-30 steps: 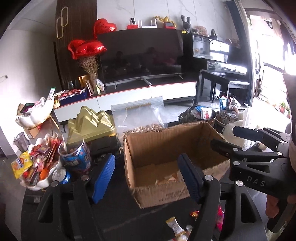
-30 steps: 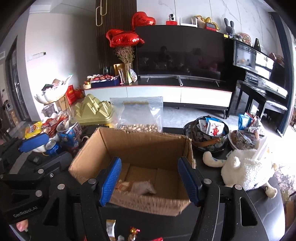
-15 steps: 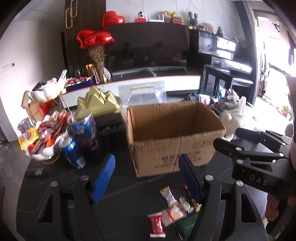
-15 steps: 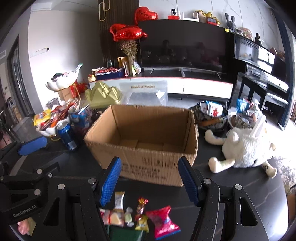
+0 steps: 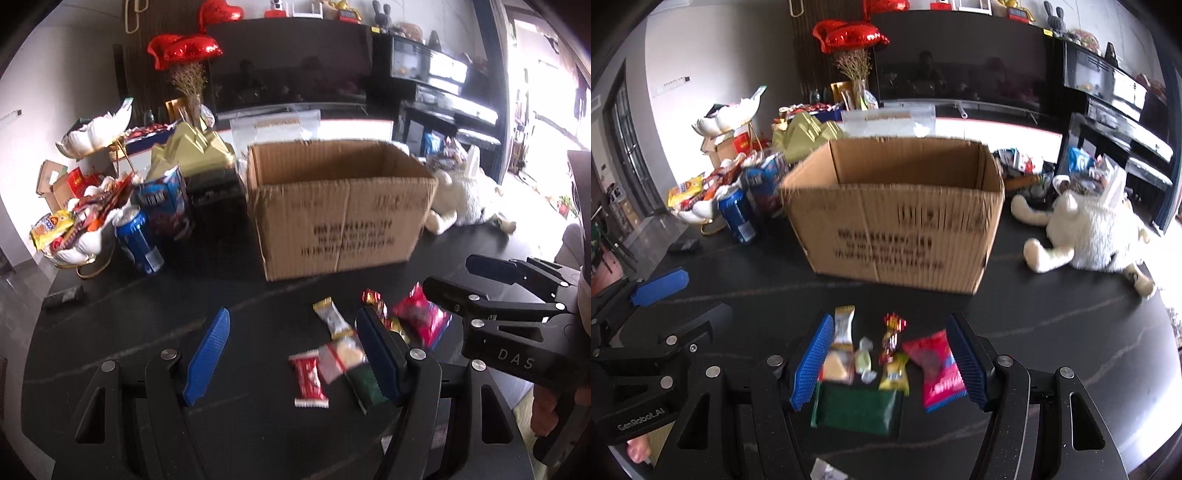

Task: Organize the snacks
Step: 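Grasp the red wrapper snack with the left tool while the right tool approaches the yellow-green packet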

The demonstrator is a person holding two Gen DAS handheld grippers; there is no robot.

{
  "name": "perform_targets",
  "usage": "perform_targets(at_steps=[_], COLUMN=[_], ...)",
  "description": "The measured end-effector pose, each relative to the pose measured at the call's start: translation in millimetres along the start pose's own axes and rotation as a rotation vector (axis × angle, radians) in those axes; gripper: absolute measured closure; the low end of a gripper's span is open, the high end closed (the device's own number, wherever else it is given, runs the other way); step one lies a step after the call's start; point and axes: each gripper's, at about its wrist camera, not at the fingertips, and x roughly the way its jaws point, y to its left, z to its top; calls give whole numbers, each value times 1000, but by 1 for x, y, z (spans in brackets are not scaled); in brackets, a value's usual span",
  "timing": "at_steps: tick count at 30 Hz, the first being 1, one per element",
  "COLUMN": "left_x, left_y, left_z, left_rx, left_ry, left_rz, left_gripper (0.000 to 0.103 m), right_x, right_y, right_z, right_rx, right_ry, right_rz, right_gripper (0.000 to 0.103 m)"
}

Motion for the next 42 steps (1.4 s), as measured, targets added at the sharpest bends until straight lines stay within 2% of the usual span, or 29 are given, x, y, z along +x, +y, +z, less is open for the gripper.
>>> perform_targets(at_steps=[7,17,35,42], left_x=[14,48,102,110], left_y=[-1,-1,2,1], left_z=[-35,-61,-69,-70], left_rx=[12,-4,-42,-56], left_ry=[60,139,238,256], left_rz=[-32,-86,-115,-119], left_gripper=[33,40,60,66], right_x=[4,20,57,70], right_y=[5,8,8,3], right_z=[-33,-53,-62,-61], right_rx=[20,25,38,54], right_ry=[42,95,172,195], right_rz=[-12,-30,-9,6], right_gripper=[38,38,39,50])
